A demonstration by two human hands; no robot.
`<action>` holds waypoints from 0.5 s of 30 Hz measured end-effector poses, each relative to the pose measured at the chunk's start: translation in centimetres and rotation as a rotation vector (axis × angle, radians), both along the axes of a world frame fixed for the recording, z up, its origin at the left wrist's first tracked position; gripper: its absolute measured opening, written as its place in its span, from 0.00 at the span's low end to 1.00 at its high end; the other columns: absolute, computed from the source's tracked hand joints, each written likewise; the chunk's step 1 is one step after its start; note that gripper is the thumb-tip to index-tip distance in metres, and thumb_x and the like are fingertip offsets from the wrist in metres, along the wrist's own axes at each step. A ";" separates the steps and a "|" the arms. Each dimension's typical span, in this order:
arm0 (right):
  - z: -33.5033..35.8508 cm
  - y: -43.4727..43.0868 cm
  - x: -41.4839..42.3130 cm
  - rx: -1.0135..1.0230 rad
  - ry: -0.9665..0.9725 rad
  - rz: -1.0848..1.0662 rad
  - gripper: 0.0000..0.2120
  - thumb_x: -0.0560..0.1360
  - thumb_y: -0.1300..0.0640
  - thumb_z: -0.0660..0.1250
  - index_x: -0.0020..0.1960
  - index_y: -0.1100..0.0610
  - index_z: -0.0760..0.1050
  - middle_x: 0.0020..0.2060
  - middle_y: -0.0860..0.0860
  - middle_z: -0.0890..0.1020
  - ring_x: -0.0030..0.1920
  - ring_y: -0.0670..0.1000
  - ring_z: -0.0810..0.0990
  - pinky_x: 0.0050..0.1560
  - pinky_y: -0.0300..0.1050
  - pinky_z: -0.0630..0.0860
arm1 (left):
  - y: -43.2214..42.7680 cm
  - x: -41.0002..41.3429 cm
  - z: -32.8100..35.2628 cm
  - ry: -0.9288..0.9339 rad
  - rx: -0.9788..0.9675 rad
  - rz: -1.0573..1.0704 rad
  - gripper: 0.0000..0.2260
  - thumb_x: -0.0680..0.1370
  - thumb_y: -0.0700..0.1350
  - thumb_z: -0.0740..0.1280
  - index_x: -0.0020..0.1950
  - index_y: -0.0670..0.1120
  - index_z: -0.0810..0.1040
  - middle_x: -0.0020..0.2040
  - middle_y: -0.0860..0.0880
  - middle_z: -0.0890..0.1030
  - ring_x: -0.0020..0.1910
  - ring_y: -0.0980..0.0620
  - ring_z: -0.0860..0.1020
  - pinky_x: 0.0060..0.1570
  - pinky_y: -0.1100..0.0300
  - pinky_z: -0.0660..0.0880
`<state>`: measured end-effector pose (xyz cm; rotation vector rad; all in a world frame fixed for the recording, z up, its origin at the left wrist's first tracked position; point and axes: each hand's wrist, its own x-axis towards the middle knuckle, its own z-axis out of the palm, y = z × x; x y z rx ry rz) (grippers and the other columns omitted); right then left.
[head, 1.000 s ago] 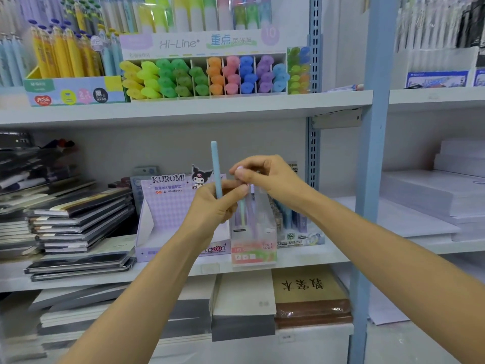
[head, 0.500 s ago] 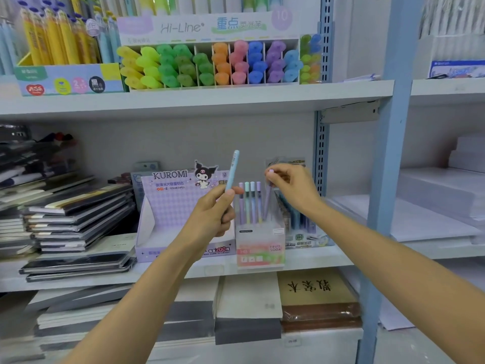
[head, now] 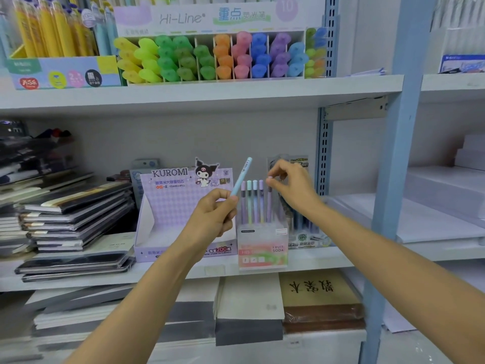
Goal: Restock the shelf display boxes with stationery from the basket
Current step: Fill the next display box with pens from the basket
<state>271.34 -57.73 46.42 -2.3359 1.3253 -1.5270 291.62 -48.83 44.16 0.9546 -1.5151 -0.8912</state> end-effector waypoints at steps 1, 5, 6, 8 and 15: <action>-0.2 -0.3 0.0 0.008 0.040 -0.040 0.03 0.75 0.57 0.70 0.46 0.57 0.79 0.43 0.48 0.78 0.50 0.49 0.72 0.51 0.44 0.69 | 0.1 0.0 0.0 -0.002 -0.005 0.001 0.06 0.81 0.47 0.64 0.46 0.47 0.73 0.31 0.54 0.72 0.26 0.55 0.62 0.24 0.68 0.62; -0.2 -0.2 0.0 0.122 0.081 -0.067 0.08 0.77 0.54 0.68 0.53 0.56 0.80 0.53 0.54 0.74 0.58 0.52 0.70 0.61 0.48 0.69 | 0.3 0.1 0.1 0.003 -0.010 0.027 0.05 0.81 0.45 0.65 0.47 0.45 0.74 0.31 0.53 0.72 0.25 0.55 0.63 0.24 0.68 0.63; 0.1 0.2 0.0 0.106 0.054 -0.053 0.09 0.78 0.53 0.66 0.55 0.56 0.80 0.54 0.54 0.74 0.57 0.51 0.72 0.60 0.47 0.70 | 0.4 0.2 0.2 0.001 -0.011 0.034 0.05 0.81 0.45 0.65 0.47 0.44 0.74 0.30 0.53 0.72 0.25 0.56 0.64 0.24 0.69 0.63; 0.8 1.5 0.2 0.065 -0.079 0.051 0.12 0.80 0.53 0.63 0.60 0.55 0.77 0.55 0.53 0.75 0.50 0.48 0.76 0.56 0.44 0.75 | 0.5 0.3 0.3 -0.012 -0.016 0.042 0.05 0.80 0.44 0.65 0.47 0.43 0.74 0.30 0.52 0.72 0.24 0.56 0.65 0.24 0.70 0.63; 2.6 4.8 0.4 0.269 -0.235 0.577 0.08 0.76 0.62 0.68 0.54 0.63 0.81 0.40 0.55 0.82 0.36 0.47 0.79 0.41 0.39 0.79 | 1.2 0.3 1.0 0.021 -0.031 0.065 0.03 0.76 0.41 0.71 0.47 0.42 0.81 0.32 0.50 0.80 0.24 0.57 0.69 0.24 0.69 0.64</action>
